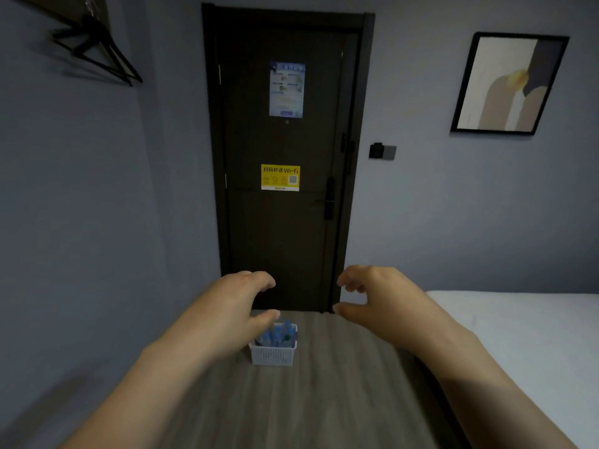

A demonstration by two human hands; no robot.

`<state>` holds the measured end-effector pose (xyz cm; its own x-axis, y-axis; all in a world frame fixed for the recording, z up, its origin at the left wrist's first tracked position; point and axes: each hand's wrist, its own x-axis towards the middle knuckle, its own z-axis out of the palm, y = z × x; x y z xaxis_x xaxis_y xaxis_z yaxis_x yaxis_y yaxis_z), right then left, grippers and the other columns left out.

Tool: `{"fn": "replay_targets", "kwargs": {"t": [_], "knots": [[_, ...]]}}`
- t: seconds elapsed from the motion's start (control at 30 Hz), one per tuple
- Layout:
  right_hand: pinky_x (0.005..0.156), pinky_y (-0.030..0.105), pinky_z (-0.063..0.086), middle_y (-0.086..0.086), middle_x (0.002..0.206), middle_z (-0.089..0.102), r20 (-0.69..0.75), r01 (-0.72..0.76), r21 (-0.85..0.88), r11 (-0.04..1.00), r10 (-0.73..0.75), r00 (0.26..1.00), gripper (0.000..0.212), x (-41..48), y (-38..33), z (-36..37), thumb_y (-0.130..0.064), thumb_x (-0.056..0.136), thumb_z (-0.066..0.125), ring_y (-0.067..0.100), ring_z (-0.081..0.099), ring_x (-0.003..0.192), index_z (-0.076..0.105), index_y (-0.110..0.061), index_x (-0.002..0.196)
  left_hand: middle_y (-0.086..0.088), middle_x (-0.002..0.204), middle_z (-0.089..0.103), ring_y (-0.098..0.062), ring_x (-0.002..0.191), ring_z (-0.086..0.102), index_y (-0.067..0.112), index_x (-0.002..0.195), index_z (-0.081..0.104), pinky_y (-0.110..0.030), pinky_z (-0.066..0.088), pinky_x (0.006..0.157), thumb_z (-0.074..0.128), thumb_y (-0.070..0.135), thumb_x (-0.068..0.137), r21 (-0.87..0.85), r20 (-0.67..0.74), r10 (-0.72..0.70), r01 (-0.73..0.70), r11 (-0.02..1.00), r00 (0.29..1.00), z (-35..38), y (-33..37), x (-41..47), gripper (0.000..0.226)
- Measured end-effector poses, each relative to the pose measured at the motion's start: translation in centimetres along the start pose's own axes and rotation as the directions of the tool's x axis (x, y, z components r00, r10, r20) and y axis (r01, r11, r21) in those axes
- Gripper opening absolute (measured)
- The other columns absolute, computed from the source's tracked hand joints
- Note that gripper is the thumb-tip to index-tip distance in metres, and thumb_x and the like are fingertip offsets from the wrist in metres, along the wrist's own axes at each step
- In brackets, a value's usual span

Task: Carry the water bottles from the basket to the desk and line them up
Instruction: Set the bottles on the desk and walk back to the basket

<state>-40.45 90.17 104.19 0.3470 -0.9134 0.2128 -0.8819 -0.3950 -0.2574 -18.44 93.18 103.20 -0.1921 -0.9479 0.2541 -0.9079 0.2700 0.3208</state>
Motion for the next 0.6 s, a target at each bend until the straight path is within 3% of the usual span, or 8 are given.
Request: {"fn": "replay_targets", "kwargs": {"t": [0.23, 0.6], "knots": [[0.077, 0.014, 0.04, -0.009, 0.119, 0.062, -0.005, 0.055, 0.003, 0.998, -0.055, 0.998, 0.043, 13.2, 6.2, 1.0, -0.04, 0.087, 0.063, 0.005, 0.056, 0.104, 0.054, -0.027, 0.127, 0.014, 0.136, 0.048, -0.001, 0.12, 0.046, 0.033, 0.135, 0.042, -0.016, 0.038, 0.093, 0.057, 0.042, 0.09, 0.013, -0.033, -0.042, 0.043, 0.999, 0.999, 2.5, -3.1, 12.8, 0.049], [0.087, 0.02, 0.048, -0.009, 0.119, 0.06, 0.128, 0.007, 0.035, 0.999, -0.012, 0.992, 0.044, 30.8, 12.6, 7.2, -0.039, 0.086, 0.064, 0.008, 0.058, 0.105, 0.052, -0.028, 0.127, 0.013, 0.137, 0.048, -0.001, 0.121, 0.046, 0.031, 0.136, 0.042, -0.018, 0.04, 0.097, 0.056, 0.038, 0.091, -0.029, 0.038, -0.126, 0.127, 0.992, 0.991, 7.9, -11.0, 28.4, 0.048]]}}
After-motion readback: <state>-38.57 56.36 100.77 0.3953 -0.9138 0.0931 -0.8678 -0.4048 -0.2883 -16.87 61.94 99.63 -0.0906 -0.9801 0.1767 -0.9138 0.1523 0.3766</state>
